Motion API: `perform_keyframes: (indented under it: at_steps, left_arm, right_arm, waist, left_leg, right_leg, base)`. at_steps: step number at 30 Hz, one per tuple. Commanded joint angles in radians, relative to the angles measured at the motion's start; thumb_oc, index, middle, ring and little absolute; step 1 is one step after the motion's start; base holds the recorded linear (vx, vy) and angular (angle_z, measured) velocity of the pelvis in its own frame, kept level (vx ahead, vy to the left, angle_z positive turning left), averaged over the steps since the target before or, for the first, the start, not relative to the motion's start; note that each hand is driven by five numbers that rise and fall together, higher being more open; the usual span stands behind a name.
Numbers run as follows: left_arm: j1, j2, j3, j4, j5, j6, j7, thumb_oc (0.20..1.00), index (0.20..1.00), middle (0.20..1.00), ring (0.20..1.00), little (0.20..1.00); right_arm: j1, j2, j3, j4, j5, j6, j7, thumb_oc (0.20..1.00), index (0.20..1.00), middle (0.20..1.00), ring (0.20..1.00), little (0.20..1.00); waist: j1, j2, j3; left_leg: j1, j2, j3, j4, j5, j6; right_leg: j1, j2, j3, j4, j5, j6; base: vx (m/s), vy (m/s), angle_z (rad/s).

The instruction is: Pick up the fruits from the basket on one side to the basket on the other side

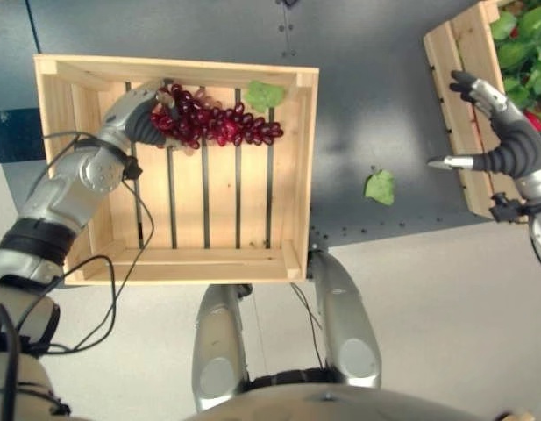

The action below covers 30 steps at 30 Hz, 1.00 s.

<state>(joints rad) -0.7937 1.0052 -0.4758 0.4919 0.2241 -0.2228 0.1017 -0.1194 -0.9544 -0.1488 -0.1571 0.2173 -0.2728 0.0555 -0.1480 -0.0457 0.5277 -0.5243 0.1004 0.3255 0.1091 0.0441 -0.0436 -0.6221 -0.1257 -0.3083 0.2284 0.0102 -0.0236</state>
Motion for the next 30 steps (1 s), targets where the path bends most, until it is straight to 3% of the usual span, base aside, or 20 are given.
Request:
perform_keyframes:
  at_steps: [1, 17, 22, 23, 24, 26, 27, 30]
  left_arm:
    - [-0.061, 0.022, -0.010, -0.028, 0.039, -0.017, 0.045, 1.000, 1.000, 1.000, 1.000, 1.000]
    - [-0.187, -0.054, -0.154, 0.060, 0.155, 0.010, 0.027, 1.000, 1.000, 1.000, 1.000, 1.000]
    - [-0.163, -0.071, -0.166, 0.093, 0.176, 0.021, -0.008, 1.000, 1.000, 1.000, 1.000, 1.000]
    - [-0.137, -0.080, -0.172, 0.126, 0.188, 0.028, -0.028, 1.000, 1.000, 1.000, 1.000, 1.000]
    - [-0.131, -0.084, -0.171, 0.141, 0.191, 0.033, -0.032, 1.000, 1.000, 1.000, 1.000, 1.000]
    - [-0.107, -0.094, -0.174, 0.179, 0.204, 0.045, -0.057, 1.000, 1.000, 1.000, 1.000, 1.000]
    - [-0.097, -0.099, -0.175, 0.204, 0.217, 0.052, -0.068, 1.000, 1.000, 1.000, 1.000, 1.000]
    - [-0.085, -0.107, -0.174, 0.222, 0.236, 0.061, -0.072, 1.000, 1.000, 1.000, 1.000, 1.000]
  right_arm:
    - [-0.035, 0.003, -0.022, -0.059, 0.024, -0.072, -0.023, 1.000, 1.000, 1.000, 1.000, 1.000]
    - [-0.092, 0.005, 0.017, -0.072, 0.023, -0.069, -0.023, 1.000, 1.000, 1.000, 1.000, 1.000]
    - [-0.078, 0.009, -0.008, -0.082, 0.031, -0.069, -0.018, 1.000, 1.000, 1.000, 1.000, 1.000]
    - [-0.075, 0.011, -0.011, -0.085, 0.033, -0.071, -0.019, 1.000, 1.000, 1.000, 1.000, 1.000]
    - [-0.077, 0.010, -0.011, -0.087, 0.037, -0.071, -0.018, 1.000, 1.000, 1.000, 1.000, 1.000]
    - [-0.075, 0.010, -0.012, -0.091, 0.041, -0.068, -0.015, 1.000, 1.000, 1.000, 1.000, 1.000]
    - [-0.075, 0.011, -0.015, -0.094, 0.043, -0.069, -0.012, 1.000, 1.000, 1.000, 1.000, 1.000]
    - [-0.070, 0.014, -0.020, -0.095, 0.041, -0.067, -0.012, 1.000, 1.000, 1.000, 1.000, 1.000]
  waist:
    - [0.003, -0.022, -0.008]
    - [-0.016, -0.036, -0.008]
    - [-0.018, -0.036, -0.008]
    - [-0.017, -0.033, -0.008]
    - [-0.019, -0.036, -0.008]
    - [-0.018, -0.034, -0.008]
    - [-0.020, -0.038, -0.008]
    - [-0.021, -0.039, -0.008]
  left_leg:
    - [-0.003, -0.037, 0.020, 0.061, -0.049, -0.010]
    - [-0.045, -0.030, 0.033, 0.080, -0.057, -0.004]
    - [-0.052, -0.031, 0.033, 0.077, -0.056, -0.003]
    - [-0.039, -0.031, 0.018, 0.079, -0.082, -0.011]
    - [-0.057, -0.031, 0.035, 0.083, -0.059, -0.002]
    - [-0.045, -0.030, 0.020, 0.087, -0.085, -0.009]
    - [-0.063, -0.030, 0.038, 0.088, -0.062, 0.000]
    - [-0.070, -0.030, 0.037, 0.090, -0.062, 0.001]
  right_leg:
    - [0.008, -0.013, 0.029, 0.029, 0.042, 0.196]
    - [-0.034, -0.013, 0.042, 0.036, 0.044, 0.196]
    - [-0.042, -0.015, 0.043, 0.033, 0.043, 0.195]
    - [-0.033, -0.012, 0.053, 0.042, 0.020, 0.205]
    - [-0.049, -0.017, 0.044, 0.039, 0.041, 0.194]
    - [-0.039, -0.013, 0.057, 0.047, 0.020, 0.205]
    - [-0.055, -0.018, 0.048, 0.041, 0.041, 0.194]
    - [-0.060, -0.019, 0.048, 0.040, 0.045, 0.194]
  base:
    - [0.00, 0.000, 0.00]
    - [0.00, 0.007, -0.02]
    - [0.00, 0.006, -0.03]
    - [0.00, 0.000, 0.00]
    - [0.06, 0.023, -0.02]
    - [-0.02, 0.011, -0.06]
    - [-0.10, -0.009, -0.06]
    - [-0.01, -0.002, -0.02]
